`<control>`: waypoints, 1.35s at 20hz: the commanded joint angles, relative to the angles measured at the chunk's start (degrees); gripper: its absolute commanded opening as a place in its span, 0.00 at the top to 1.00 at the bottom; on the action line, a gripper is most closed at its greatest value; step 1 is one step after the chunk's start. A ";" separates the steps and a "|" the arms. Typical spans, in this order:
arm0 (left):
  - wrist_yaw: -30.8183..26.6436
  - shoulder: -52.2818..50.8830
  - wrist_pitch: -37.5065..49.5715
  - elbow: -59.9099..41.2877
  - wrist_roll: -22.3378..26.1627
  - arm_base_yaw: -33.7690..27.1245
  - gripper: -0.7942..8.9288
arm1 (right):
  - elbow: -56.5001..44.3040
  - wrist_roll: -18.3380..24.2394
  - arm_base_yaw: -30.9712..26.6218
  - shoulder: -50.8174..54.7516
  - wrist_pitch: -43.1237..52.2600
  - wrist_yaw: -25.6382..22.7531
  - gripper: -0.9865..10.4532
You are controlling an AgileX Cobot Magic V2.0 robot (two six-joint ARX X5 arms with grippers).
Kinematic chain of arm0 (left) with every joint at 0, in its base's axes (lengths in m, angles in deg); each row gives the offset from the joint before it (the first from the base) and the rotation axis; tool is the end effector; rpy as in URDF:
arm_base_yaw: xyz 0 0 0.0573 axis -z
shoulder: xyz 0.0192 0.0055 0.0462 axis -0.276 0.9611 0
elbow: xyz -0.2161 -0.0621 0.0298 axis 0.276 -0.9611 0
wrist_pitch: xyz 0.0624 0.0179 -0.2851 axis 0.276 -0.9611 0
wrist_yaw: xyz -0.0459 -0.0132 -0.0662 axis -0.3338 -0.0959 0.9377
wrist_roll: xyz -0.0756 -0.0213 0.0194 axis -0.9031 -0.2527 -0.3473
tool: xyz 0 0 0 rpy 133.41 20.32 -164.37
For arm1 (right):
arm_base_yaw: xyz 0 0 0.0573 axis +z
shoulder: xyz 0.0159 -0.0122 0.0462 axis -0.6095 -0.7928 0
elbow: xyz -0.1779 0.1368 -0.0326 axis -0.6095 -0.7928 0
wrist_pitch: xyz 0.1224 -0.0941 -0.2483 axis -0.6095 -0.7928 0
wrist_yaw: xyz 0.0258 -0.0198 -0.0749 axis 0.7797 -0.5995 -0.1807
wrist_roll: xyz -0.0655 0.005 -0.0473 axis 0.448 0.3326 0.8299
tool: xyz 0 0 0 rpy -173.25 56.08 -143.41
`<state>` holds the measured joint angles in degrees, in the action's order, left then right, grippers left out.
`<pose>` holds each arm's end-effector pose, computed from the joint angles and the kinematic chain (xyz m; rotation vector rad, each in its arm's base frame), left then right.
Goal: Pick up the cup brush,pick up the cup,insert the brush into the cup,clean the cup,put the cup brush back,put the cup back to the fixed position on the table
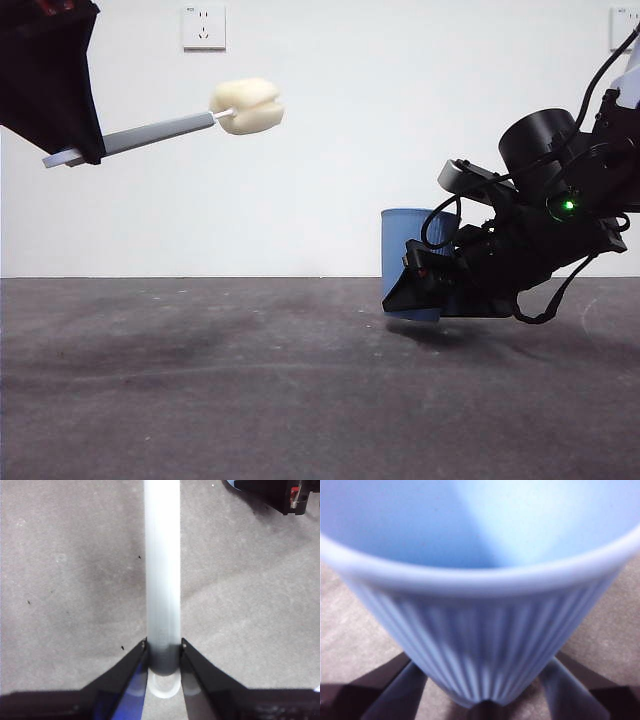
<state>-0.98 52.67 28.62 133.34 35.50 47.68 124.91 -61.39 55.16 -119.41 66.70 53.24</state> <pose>0.2434 -0.1484 0.2145 0.0771 0.8935 -0.4094 0.3686 0.1419 0.0210 -0.0349 0.4843 0.6689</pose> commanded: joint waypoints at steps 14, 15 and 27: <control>-0.09 -0.13 -2.62 0.09 5.33 0.07 0.93 | -0.48 7.82 1.81 11.45 -17.51 -4.20 0.93; -0.09 -0.13 -3.04 0.09 6.40 0.07 0.93 | -0.48 9.14 2.21 14.38 -21.33 -5.18 0.93; 0.17 -0.13 -14.12 0.09 22.82 0.20 0.93 | -0.42 23.91 7.08 37.73 -68.50 -30.69 0.93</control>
<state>-0.96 52.67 14.28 133.34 55.76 47.70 124.76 -39.88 62.09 -81.49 -2.25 23.14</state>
